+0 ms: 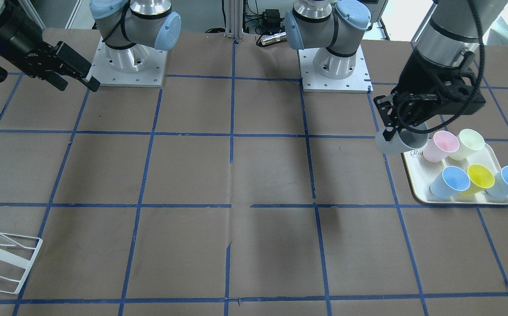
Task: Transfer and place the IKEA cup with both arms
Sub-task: 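Carry the cup with the left gripper over the pastel cup tray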
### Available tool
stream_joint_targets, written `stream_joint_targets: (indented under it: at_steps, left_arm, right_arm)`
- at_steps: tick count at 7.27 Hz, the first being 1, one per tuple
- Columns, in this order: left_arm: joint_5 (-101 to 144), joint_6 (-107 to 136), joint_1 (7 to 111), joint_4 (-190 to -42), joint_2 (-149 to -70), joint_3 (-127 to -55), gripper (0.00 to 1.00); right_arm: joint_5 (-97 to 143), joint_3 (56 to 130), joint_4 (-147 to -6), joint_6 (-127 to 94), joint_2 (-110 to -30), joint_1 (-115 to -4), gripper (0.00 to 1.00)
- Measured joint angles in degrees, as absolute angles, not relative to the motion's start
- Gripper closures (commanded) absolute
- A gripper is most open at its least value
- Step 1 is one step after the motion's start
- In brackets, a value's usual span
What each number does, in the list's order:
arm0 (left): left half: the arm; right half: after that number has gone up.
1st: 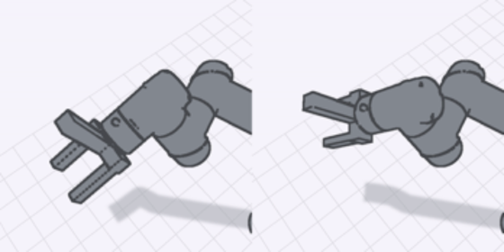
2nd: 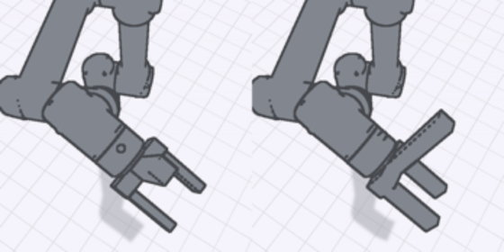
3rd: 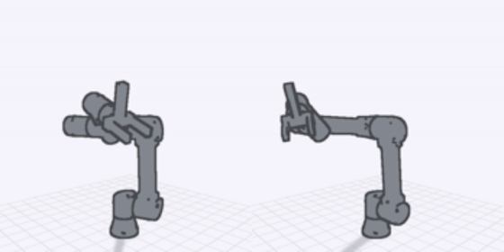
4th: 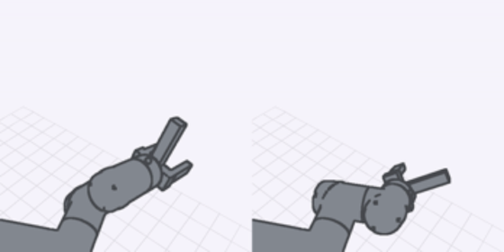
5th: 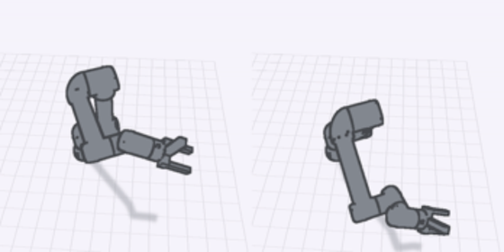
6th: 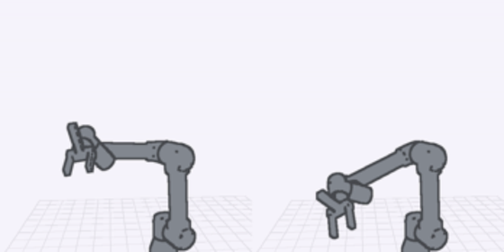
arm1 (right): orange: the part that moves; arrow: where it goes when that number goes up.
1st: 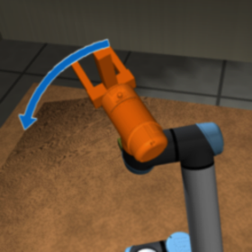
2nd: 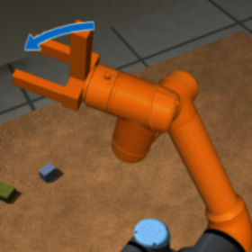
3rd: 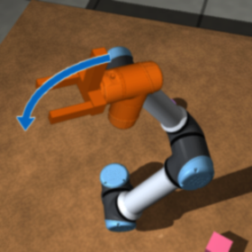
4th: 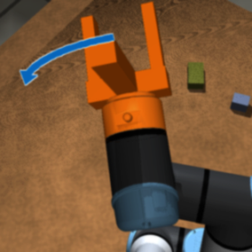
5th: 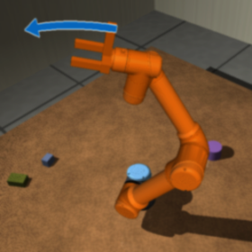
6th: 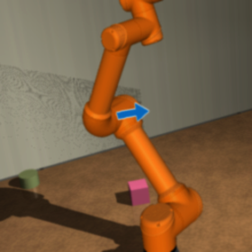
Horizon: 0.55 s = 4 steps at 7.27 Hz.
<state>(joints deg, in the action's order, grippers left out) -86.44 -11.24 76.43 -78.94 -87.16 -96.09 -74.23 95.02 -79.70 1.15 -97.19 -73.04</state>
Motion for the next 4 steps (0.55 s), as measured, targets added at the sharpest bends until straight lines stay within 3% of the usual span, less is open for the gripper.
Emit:
stream_joint_targets:
  at_steps: [4]
  left_arm:
    - [-86.73,-43.81,52.78,-82.56,-87.72,-96.51,0.98]
  right_arm:
    - [-86.04,97.3,-86.55,-5.4,-97.38,-82.83,0.0]
